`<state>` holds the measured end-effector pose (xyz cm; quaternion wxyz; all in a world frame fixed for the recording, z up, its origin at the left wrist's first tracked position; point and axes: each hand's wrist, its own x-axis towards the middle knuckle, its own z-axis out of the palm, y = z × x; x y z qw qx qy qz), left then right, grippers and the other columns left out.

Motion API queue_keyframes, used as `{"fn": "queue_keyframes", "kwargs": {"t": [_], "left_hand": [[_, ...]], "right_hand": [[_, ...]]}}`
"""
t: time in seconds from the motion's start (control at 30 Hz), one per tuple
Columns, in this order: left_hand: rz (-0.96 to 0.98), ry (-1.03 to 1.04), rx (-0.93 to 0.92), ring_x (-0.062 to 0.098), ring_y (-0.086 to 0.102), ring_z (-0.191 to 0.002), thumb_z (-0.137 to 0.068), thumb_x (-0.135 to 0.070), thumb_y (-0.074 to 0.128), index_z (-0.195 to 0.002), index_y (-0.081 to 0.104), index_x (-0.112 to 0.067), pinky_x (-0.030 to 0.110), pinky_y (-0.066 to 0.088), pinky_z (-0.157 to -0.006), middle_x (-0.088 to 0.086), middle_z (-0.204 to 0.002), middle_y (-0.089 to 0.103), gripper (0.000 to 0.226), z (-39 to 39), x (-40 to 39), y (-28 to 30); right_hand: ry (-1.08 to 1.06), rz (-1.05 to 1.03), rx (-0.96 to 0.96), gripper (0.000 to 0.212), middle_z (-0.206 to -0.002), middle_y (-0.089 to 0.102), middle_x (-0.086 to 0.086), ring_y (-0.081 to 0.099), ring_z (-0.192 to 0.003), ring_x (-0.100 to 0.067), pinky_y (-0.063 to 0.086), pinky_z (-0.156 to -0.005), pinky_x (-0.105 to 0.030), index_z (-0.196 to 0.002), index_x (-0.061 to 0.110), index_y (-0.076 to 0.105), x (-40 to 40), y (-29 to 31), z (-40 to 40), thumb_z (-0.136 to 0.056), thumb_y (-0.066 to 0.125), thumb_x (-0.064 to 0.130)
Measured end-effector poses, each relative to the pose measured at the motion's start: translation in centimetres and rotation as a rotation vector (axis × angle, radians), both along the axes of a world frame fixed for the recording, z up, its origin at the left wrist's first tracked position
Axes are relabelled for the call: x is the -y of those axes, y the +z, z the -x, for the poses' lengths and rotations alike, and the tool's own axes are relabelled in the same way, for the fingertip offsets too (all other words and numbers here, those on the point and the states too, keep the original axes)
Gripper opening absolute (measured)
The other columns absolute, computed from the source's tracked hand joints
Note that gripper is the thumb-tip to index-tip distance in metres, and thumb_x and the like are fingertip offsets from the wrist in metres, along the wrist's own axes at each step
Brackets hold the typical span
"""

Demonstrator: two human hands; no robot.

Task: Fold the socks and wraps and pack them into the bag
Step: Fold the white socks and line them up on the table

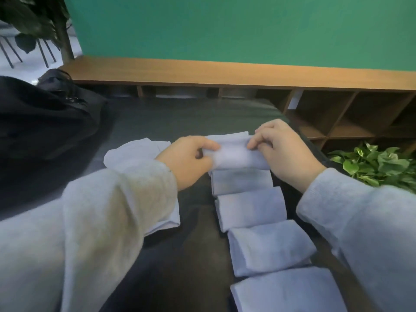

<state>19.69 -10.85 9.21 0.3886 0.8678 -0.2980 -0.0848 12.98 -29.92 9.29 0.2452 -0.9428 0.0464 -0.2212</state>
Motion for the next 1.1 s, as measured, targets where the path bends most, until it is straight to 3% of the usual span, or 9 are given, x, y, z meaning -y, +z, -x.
{"fn": "queue_keyframes", "kwargs": {"t": [0.07,0.17,0.27,0.4,0.6,0.7,0.83,0.97,1.1], "left_hand": [[0.017,0.020,-0.026,-0.002,0.049,-0.053,-0.086,-0.016,0.052,-0.112,0.062,-0.031,0.006,0.034,-0.049,-0.006,-0.086,0.061,0.032,-2.0,1.6,0.0],[0.089,0.046,-0.109,0.000,0.056,-0.084,-0.088,-0.014,0.053,-0.111,0.064,-0.030,0.006,0.039,-0.071,-0.007,-0.108,0.062,0.030,-4.7,3.6,-0.2],[0.109,0.045,-0.176,-0.006,0.050,-0.085,-0.089,-0.012,0.051,-0.113,0.065,-0.024,0.000,0.034,-0.061,-0.014,-0.106,0.056,0.030,-6.7,5.2,-0.8],[0.081,0.060,-0.174,0.000,0.047,-0.097,-0.090,-0.013,0.050,-0.113,0.064,-0.022,0.008,0.034,-0.070,-0.014,-0.102,0.054,0.029,-8.8,6.7,-2.5],[-0.110,0.111,-0.149,0.016,0.055,-0.089,-0.084,-0.027,0.045,-0.093,0.060,-0.042,0.029,0.044,-0.090,-0.009,-0.097,0.060,0.022,-10.6,6.9,-5.1],[-0.258,0.134,-0.050,0.024,0.036,-0.121,-0.088,-0.022,0.038,-0.102,0.058,-0.047,0.040,0.036,-0.102,-0.001,-0.126,0.044,0.034,-10.2,7.0,-4.7],[-0.271,0.100,0.069,0.021,0.024,-0.127,-0.092,-0.012,0.033,-0.109,0.056,-0.051,0.035,0.024,-0.104,-0.004,-0.134,0.031,0.048,-9.3,6.1,-3.0],[0.088,0.159,0.300,0.015,0.039,-0.112,-0.091,-0.004,0.034,-0.085,0.062,-0.048,0.040,0.025,-0.107,-0.018,-0.114,0.052,0.053,-7.6,2.0,-1.1],[0.302,0.285,0.489,0.016,0.049,-0.081,-0.079,-0.007,0.036,-0.064,0.054,-0.046,0.058,0.041,-0.086,-0.017,-0.078,0.056,0.046,-5.1,-3.7,-1.3]], "right_hand": [[-0.013,0.055,0.002,0.028,-0.101,0.044,0.002,0.040,-0.084,0.000,0.025,-0.072,0.008,-0.082,0.007,0.070,1.3,0.4,-2.0,-0.091,0.047,-0.006],[-0.034,0.156,-0.032,0.031,-0.103,0.044,-0.001,0.045,-0.097,-0.010,0.018,-0.072,0.011,-0.087,0.004,0.072,2.9,0.7,-5.0,-0.090,0.044,-0.010],[-0.036,0.173,-0.121,0.031,-0.109,0.054,-0.009,0.051,-0.110,-0.021,0.020,-0.069,0.011,-0.099,-0.002,0.070,3.9,0.3,-7.7,-0.088,0.042,-0.013],[-0.088,0.189,-0.254,0.034,-0.115,0.056,-0.013,0.049,-0.114,-0.028,0.034,-0.079,-0.014,-0.107,0.006,0.068,4.6,-1.1,-10.6,-0.088,0.044,-0.008],[-0.193,0.321,-0.377,0.032,-0.128,0.048,-0.007,0.044,-0.117,-0.028,0.039,-0.095,-0.028,-0.107,0.014,0.068,4.2,-3.2,-12.2,-0.087,0.053,-0.005],[-0.187,0.484,-0.377,0.030,-0.131,0.043,-0.004,0.030,-0.123,-0.028,0.031,-0.096,-0.034,-0.110,0.022,0.065,3.7,-3.1,-11.9,-0.090,0.052,0.003],[-0.222,0.515,-0.462,0.037,-0.143,0.034,-0.004,0.020,-0.132,-0.028,0.014,-0.110,-0.039,-0.120,0.024,0.061,2.8,-1.8,-11.2,-0.088,0.051,0.008],[-0.188,0.429,-0.419,0.041,-0.147,0.030,-0.001,0.014,-0.136,-0.024,0.007,-0.112,-0.044,-0.119,0.036,0.059,1.2,0.1,-9.3,-0.090,0.047,0.009],[-0.158,0.362,-0.350,0.037,-0.139,0.040,0.002,0.021,-0.132,-0.022,0.014,-0.109,-0.041,-0.117,0.033,0.060,-1.5,1.9,-6.6,-0.091,0.043,0.012]]}}
